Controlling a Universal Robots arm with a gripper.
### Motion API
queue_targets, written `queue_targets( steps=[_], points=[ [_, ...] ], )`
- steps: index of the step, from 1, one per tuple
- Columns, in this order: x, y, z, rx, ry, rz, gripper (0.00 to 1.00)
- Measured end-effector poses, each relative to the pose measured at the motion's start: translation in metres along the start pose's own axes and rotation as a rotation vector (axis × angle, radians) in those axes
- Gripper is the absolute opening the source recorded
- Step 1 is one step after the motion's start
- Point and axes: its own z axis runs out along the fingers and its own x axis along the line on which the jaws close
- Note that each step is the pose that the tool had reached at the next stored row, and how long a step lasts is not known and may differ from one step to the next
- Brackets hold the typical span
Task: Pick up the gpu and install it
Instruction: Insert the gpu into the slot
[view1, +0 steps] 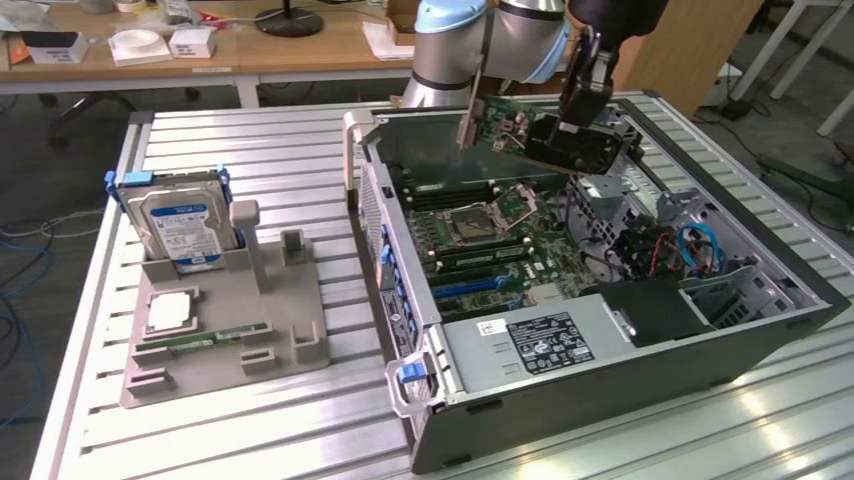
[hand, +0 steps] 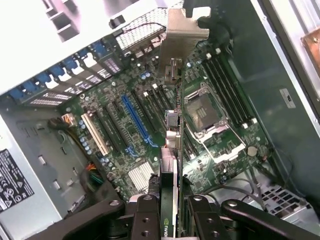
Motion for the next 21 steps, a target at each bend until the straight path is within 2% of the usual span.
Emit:
queue_targets(
  steps=[21],
  points=[
    [0.0013,-0.0006,0.0009,-0.0038,0.0059,-0.256,0.27]
  ],
)
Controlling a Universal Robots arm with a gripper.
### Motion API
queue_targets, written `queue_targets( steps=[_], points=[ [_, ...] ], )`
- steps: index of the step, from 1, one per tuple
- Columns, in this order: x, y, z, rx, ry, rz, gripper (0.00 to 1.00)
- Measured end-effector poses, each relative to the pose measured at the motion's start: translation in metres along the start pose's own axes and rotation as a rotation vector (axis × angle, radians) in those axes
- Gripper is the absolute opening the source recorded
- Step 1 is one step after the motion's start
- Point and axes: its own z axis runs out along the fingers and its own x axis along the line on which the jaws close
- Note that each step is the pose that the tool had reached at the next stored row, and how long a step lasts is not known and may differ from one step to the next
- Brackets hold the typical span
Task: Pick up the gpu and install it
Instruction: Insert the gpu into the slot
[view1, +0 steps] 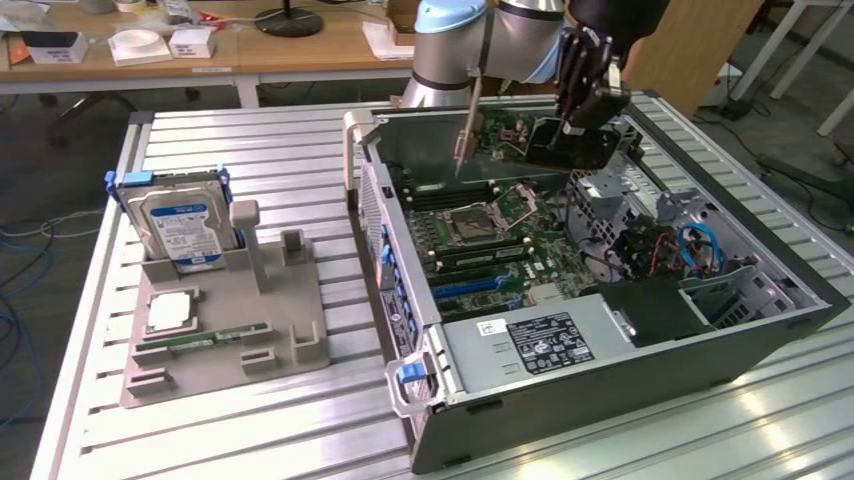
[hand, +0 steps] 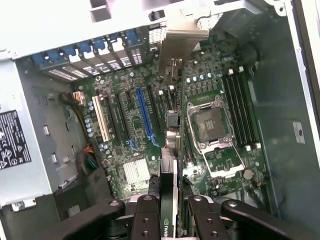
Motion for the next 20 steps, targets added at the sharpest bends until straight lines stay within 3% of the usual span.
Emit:
queue_targets(
  steps=[20],
  points=[
    [0.001,-0.0002,0.001,-0.0038,0.0058,-0.256,0.27]
  ],
)
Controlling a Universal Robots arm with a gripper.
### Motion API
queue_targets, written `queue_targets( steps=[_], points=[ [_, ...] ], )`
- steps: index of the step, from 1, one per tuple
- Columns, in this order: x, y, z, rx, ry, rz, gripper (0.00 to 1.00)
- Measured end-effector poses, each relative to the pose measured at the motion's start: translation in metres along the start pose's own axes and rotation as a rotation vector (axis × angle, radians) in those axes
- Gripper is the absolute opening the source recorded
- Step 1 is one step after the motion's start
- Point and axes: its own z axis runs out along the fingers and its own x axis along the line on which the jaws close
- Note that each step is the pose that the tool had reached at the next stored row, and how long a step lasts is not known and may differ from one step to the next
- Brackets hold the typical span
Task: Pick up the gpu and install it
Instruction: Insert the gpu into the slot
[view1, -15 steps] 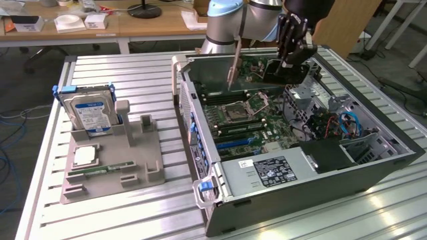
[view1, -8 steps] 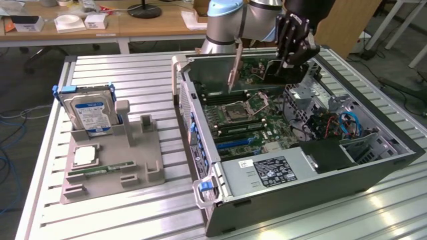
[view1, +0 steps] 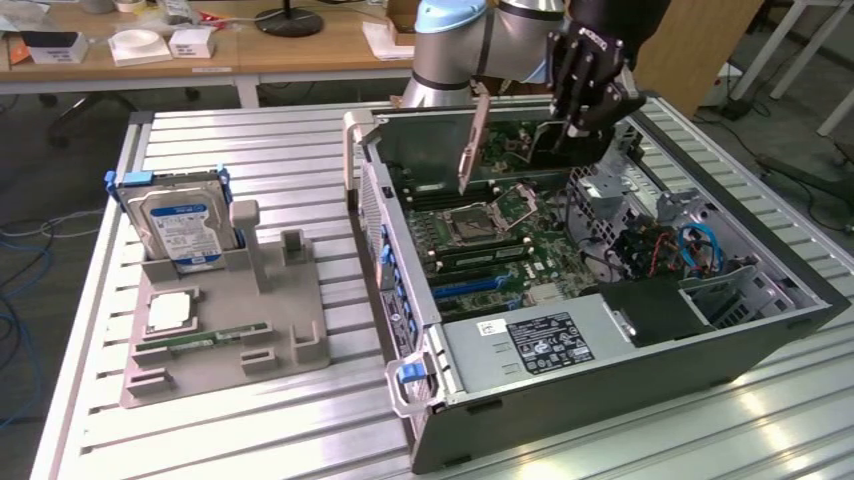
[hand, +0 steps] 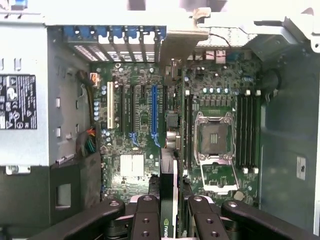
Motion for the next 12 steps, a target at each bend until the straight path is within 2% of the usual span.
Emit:
queue_targets(
  steps=[5,12],
  points=[
    [0.0001,0.0,0.0002,-0.001,0.0015,-0.066,0.27],
    [0.0001,0.0,0.0002,-0.0011,0.0016,-0.071,0.27]
  ],
)
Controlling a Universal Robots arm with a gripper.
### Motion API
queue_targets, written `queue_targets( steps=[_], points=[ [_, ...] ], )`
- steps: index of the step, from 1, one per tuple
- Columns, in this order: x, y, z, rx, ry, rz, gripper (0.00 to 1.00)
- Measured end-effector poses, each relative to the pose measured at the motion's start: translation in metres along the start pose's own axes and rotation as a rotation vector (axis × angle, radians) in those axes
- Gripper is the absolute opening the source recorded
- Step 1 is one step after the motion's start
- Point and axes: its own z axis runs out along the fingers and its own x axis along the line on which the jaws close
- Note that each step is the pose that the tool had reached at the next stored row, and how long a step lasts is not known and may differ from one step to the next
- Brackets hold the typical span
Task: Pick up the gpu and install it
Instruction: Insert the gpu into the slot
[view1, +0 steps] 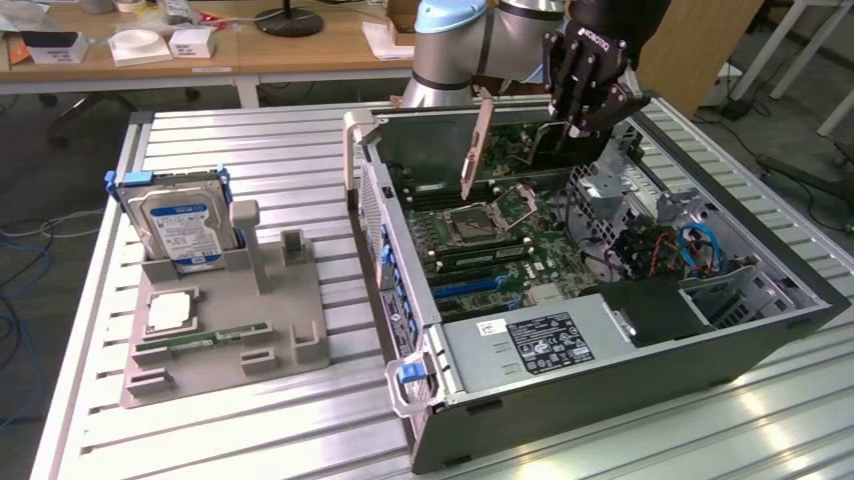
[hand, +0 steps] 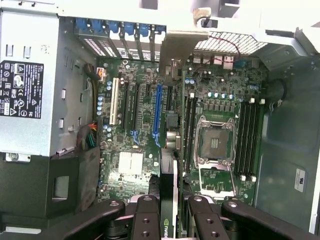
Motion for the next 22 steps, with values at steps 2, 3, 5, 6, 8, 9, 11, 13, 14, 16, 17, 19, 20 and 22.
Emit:
queue_targets(
  steps=[2,3,5,6,8,9,11,13,14,16,17,19,20,22],
  points=[
    [0.0,0.0,0.0,0.0,0.0,0.0,0.27],
    [0.0,0.0,0.0,0.0,0.0,0.0,0.27],
    [0.0,0.0,0.0001,0.0019,0.0001,0.0,0.27],
    [0.0,0.0,0.0002,0.0079,0.0005,0.0,0.27],
    [0.0,-0.0001,0.0003,0.014,0.0008,0.0,0.27],
    [0.0,0.0,0.0002,0.0157,0.0011,0.0,0.27],
    [0.0,0.0001,0.0002,0.0162,0.0012,0.0,0.27],
    [0.0,0.0001,0.0002,0.0165,0.0013,0.0,0.27],
    [0.0,0.0001,0.0002,0.0172,0.0016,0.001,0.27],
    [0.0,0.0001,0.0004,0.0184,0.0016,0.014,0.27],
    [0.0,0.0001,0.0006,0.0191,0.0014,0.023,0.27],
    [0.0,0.0001,0.0011,0.0199,0.0011,0.045,0.27],
    [0.0,0.0001,0.0013,0.0203,0.001,0.055,0.27],
    [0.0,0.0001,0.0013,0.0205,0.0011,0.063,0.27]
  ],
)
